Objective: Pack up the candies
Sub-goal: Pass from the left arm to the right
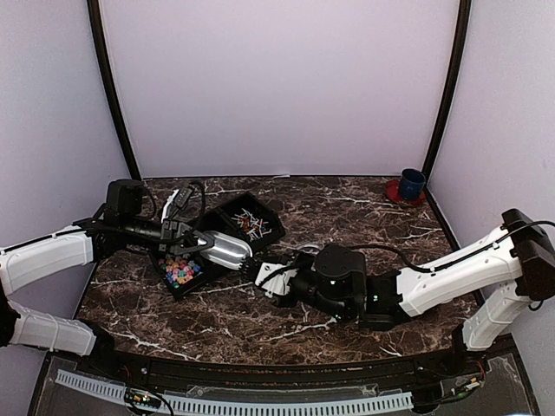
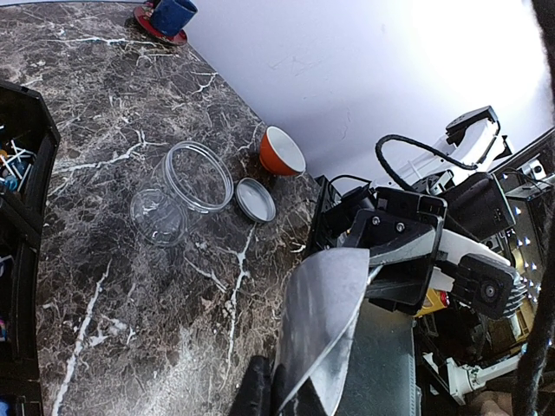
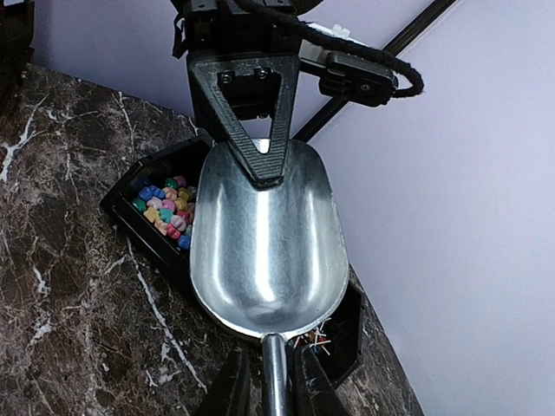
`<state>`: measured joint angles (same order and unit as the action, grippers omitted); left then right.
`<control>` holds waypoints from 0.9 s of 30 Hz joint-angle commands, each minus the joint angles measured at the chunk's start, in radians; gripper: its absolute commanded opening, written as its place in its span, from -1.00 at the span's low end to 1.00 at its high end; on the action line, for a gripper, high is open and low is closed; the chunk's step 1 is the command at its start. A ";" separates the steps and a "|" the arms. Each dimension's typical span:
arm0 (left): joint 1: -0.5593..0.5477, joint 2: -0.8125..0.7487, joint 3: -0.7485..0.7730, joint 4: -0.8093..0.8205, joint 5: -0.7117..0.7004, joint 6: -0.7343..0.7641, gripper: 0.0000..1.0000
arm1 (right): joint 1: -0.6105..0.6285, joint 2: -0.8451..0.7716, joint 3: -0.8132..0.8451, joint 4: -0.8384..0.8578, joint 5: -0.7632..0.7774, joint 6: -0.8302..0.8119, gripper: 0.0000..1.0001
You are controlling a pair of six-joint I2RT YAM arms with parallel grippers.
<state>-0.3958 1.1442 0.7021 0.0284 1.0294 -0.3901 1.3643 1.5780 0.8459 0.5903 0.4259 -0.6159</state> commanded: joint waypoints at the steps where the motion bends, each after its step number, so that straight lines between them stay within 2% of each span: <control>1: 0.004 -0.019 -0.009 0.023 0.024 -0.006 -1.00 | 0.010 0.000 0.021 0.045 -0.016 0.010 -0.63; 15: 0.004 -0.018 -0.012 0.035 0.036 -0.013 -1.00 | 0.009 0.009 0.036 0.061 -0.029 0.001 -0.64; 21: 0.003 -0.014 -0.013 0.034 0.038 -0.014 -1.00 | 0.009 0.010 0.039 0.049 -0.046 -0.001 -0.82; 24: 0.003 -0.014 -0.012 0.034 0.036 -0.014 -1.00 | 0.009 0.009 0.044 0.033 -0.065 0.002 -1.00; 27: 0.003 -0.012 -0.010 0.033 0.033 -0.013 -0.98 | 0.009 0.010 0.050 0.018 -0.076 0.004 -1.00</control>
<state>-0.3943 1.1442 0.6964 0.0292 1.0428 -0.3962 1.3643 1.5787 0.8562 0.5777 0.3889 -0.6239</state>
